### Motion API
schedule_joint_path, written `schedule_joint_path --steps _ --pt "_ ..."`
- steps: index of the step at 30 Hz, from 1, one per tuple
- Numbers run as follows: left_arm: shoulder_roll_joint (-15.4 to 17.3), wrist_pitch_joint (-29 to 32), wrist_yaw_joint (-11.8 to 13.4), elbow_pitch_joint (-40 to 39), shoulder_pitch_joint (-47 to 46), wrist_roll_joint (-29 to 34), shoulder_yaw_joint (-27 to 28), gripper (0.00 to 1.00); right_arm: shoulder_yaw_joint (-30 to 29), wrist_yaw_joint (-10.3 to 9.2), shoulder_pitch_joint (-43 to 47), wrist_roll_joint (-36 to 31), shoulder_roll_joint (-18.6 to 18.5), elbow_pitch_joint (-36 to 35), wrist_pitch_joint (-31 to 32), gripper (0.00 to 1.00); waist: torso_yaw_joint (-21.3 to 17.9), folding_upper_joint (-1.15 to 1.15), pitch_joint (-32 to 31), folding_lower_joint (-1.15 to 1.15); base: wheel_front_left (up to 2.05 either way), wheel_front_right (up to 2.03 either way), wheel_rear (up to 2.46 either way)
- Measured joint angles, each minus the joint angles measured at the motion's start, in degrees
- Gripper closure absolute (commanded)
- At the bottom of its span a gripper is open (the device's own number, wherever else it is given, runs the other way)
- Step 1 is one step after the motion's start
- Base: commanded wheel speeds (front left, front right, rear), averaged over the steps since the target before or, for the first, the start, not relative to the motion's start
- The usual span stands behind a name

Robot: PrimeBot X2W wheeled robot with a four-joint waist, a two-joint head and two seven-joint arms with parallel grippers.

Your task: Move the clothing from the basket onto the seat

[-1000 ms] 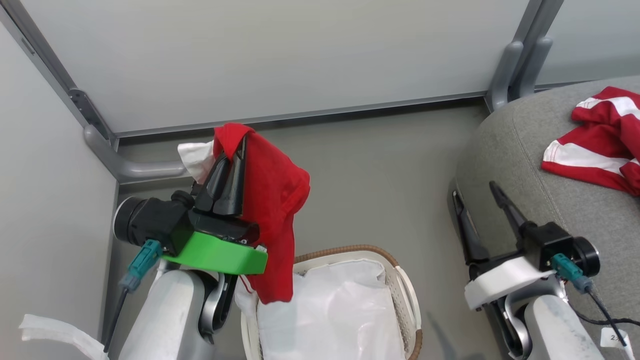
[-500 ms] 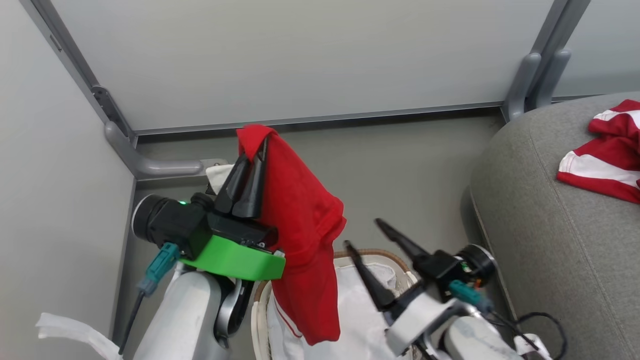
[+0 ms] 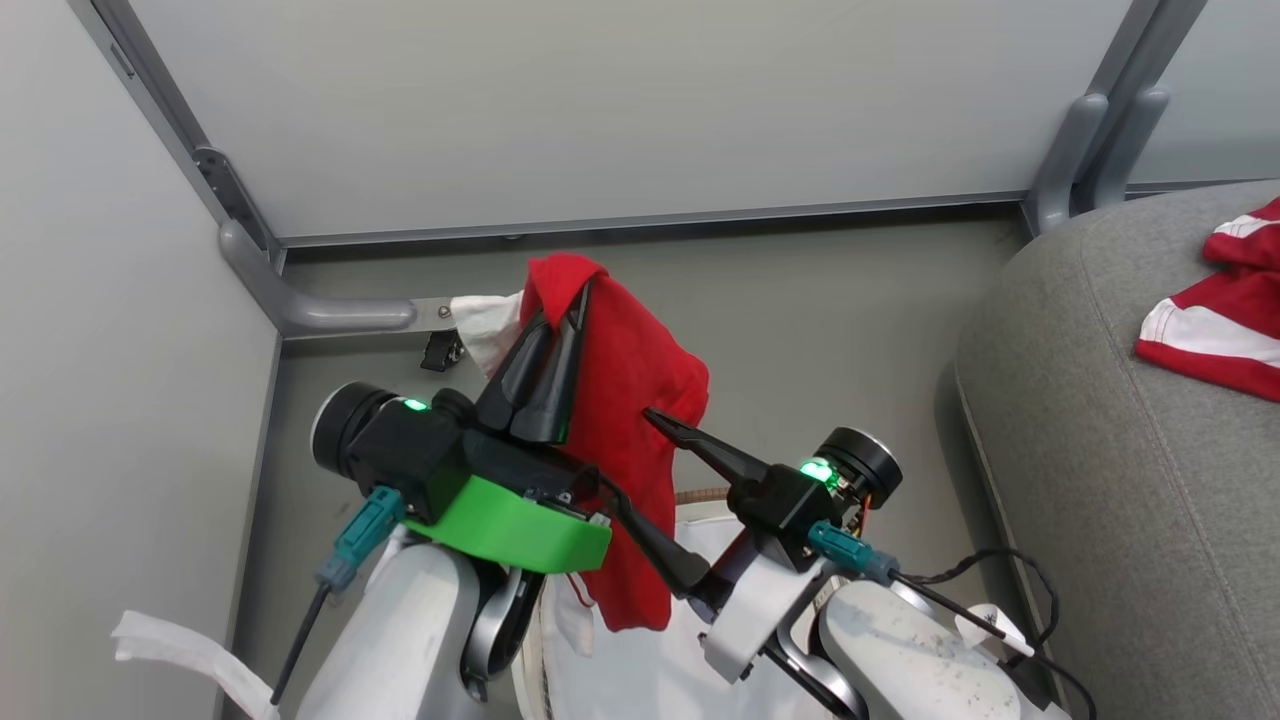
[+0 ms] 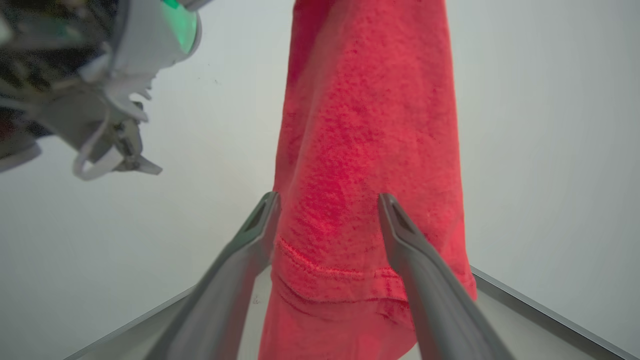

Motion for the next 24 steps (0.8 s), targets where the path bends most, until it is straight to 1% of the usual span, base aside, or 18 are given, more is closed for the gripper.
schedule_joint_path --steps 8,14,15,16,17,18,24 --pt "-0.1 0.0 0.0 0.0 -1.0 -0.7 -4.1 1.0 0.0 0.0 -2.2 -1.7 0.0 4.1 0.0 0.0 0.6 0.0 0.6 0.0 0.0 0.0 0.0" --pt "-0.1 0.0 0.0 -0.9 -1.0 -2.3 -5.7 1.0 0.5 0.0 -2.3 -1.1 0.0 7.1 0.0 0.0 0.9 0.0 0.0 0.0 0.0 0.0 0.0" --pt "-0.1 0.0 0.0 -1.3 -1.0 -2.3 -6.1 1.0 1.0 0.0 -2.3 -0.7 -0.1 7.6 0.0 0.02 1.0 0.0 -0.1 0.0 0.0 0.0 0.0" --pt "-0.1 0.0 0.0 -1.6 -0.9 -2.4 -6.5 1.0 1.4 0.0 -2.4 -0.6 0.0 8.2 0.0 0.48 1.0 0.0 -0.1 0.0 0.0 0.0 0.0" --pt "-0.1 0.0 0.0 -2.0 -0.9 -2.6 -6.8 1.0 1.7 0.01 -2.5 -0.4 0.0 8.7 0.0 0.64 1.0 0.0 -0.2 0.0 0.0 0.0 0.0" --pt "-0.1 0.0 0.0 -2.2 -0.9 -2.7 -7.0 1.0 1.9 0.0 -2.6 0.0 0.0 9.2 0.0 1.0 1.1 0.0 -0.2 0.0 0.0 0.0 0.0" --pt "-0.1 0.0 0.0 -2.8 -0.9 -2.8 -7.3 1.0 1.7 0.0 -3.0 1.0 0.0 11.3 0.0 1.0 1.2 0.0 -0.2 0.0 0.0 0.0 0.0"
